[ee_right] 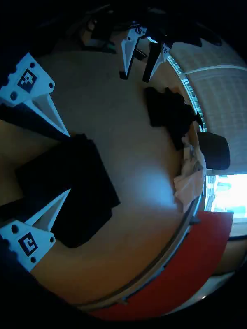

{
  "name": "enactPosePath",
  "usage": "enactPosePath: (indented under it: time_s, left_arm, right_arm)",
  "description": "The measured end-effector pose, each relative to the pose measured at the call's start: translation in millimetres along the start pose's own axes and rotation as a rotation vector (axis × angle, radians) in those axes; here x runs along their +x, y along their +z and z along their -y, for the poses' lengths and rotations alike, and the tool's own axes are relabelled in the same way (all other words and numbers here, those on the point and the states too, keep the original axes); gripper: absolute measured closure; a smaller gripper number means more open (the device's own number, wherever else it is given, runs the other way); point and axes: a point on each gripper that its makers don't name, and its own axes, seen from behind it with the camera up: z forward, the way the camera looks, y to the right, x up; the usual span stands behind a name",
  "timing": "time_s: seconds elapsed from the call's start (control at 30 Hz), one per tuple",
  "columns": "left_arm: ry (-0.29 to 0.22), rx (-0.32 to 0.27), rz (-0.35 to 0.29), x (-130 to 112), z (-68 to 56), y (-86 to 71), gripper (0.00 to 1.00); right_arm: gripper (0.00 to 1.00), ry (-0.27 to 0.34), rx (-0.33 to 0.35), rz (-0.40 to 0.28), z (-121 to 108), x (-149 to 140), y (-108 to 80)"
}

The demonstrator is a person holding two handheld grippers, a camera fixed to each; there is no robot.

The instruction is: Fold towel

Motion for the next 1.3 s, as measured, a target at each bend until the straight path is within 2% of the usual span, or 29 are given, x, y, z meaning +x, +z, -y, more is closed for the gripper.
enactPosePath:
  time_s: [0.5,0.97,1.1,1.3]
  left_arm:
    - [0.016,-0.002,-0.006,6,-3.7,-0.2,0.06]
    - [0.014,-0.002,-0.002,2,-4.1,-1.1,0.06]
    - [0.012,-0.003,-0.001,1,-4.5,-1.9,0.06]
    - [0.014,-0.003,-0.002,0,-4.1,-2.6,0.06]
  right_arm:
    - [0.22,0.111,-0.07,0.012,-16,-48,-32.0]
    - [0.22,0.148,-0.113,0.045,-16,-79,-27.7]
    - [0.27,0.169,-0.12,0.045,-16,-83,-26.5]
    - [0.44,0.175,-0.137,0.049,-18,-86,-24.2]
